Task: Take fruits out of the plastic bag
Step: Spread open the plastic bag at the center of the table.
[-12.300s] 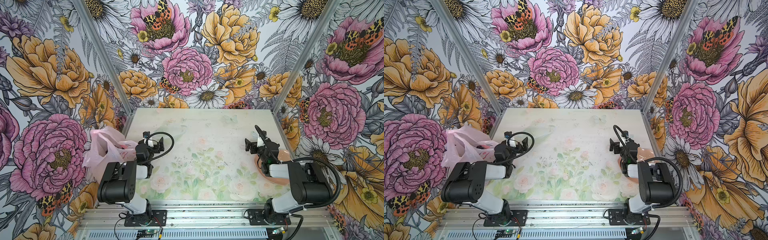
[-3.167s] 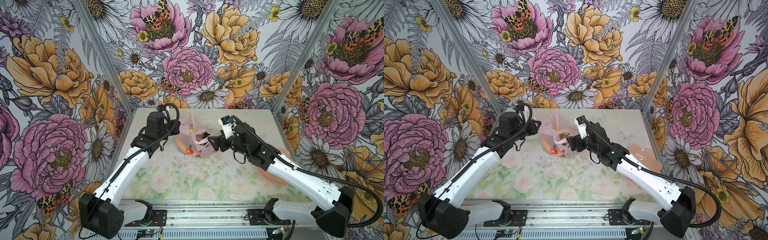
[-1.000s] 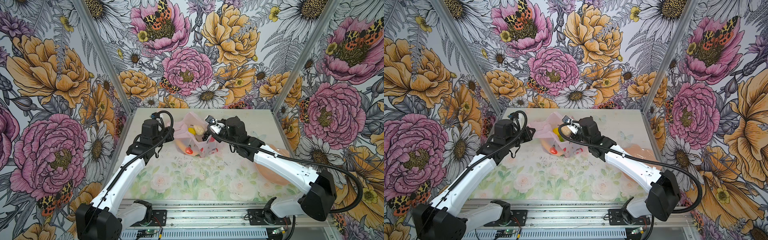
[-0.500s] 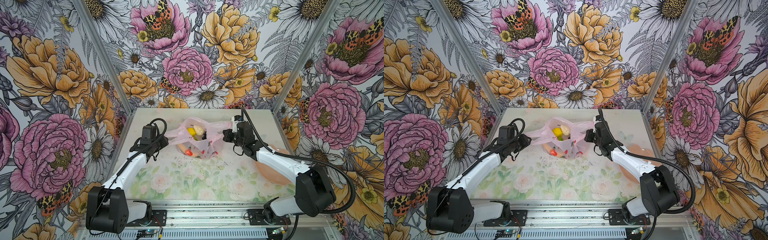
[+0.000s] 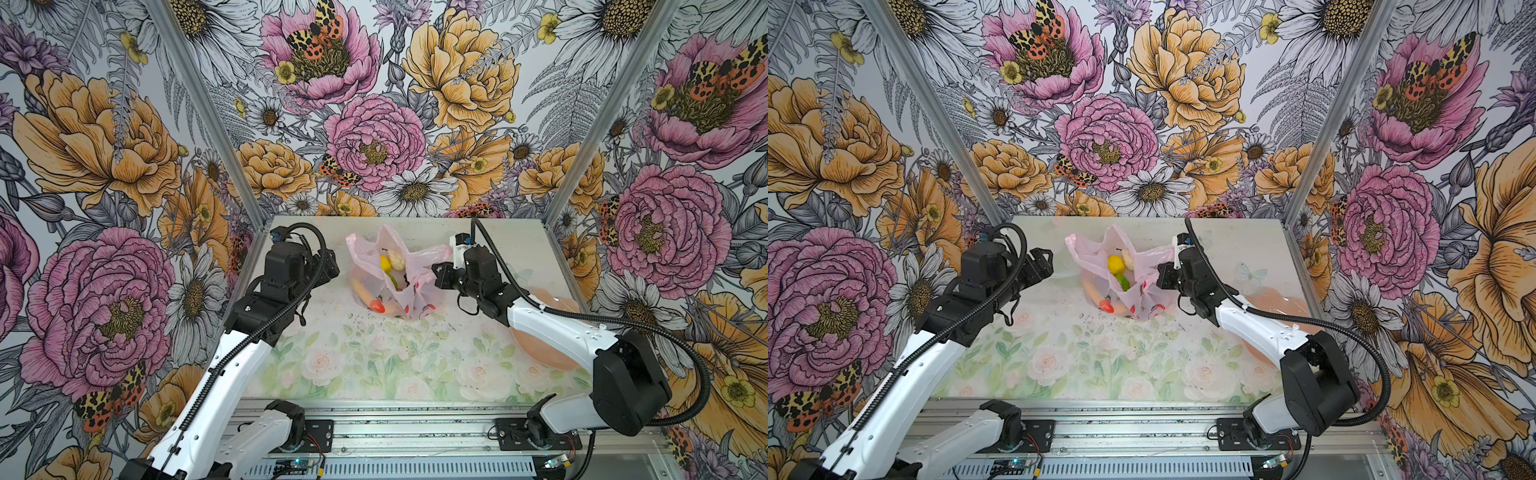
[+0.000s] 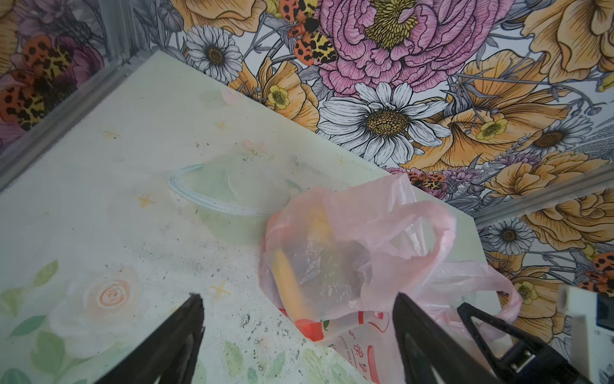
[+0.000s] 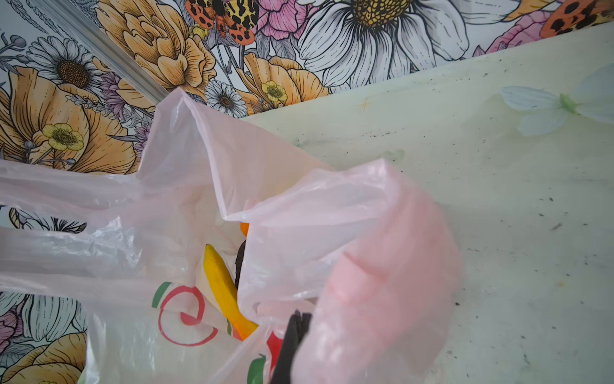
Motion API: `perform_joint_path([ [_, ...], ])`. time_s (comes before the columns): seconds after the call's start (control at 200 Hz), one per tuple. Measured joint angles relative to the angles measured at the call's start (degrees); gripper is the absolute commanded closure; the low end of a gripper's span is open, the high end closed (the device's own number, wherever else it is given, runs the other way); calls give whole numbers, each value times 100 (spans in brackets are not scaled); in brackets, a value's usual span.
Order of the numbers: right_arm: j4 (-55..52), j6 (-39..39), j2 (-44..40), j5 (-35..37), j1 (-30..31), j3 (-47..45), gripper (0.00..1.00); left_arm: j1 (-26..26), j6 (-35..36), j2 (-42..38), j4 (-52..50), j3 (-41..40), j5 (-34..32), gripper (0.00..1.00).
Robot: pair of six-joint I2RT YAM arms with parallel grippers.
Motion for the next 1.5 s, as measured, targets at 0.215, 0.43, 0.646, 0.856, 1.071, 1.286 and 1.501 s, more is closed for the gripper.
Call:
perform_joint_path([
  [0.215, 9, -63, -15, 24, 83, 0, 100, -1930, 219, 1141, -216, 1749, -918, 15],
  [0.43, 31, -105, -72, 48, 173, 0, 100, -1921, 155, 2721, -101, 2583, -671, 18],
  [0.646, 66, -153, -197, 79, 249, 0, 100, -1226, -31, 4059, -114, 2472, -400, 18],
  [0.856, 63, -216, -264, 103, 326, 0, 100, -1091, -107, 4216, -129, 2048, -380, 17],
  [1.071, 61, -323, -363, 116, 393, 0, 100, -872, -205, 4140, -127, 1676, -317, 12],
  [1.286, 61, -409, -662, 173, 466, -87, 100, -575, -221, 4415, -76, 1620, -173, 16],
  [1.501, 114, -247, -1019, 142, 44, -363, 100, -354, -195, 4822, 138, 1589, 227, 44],
])
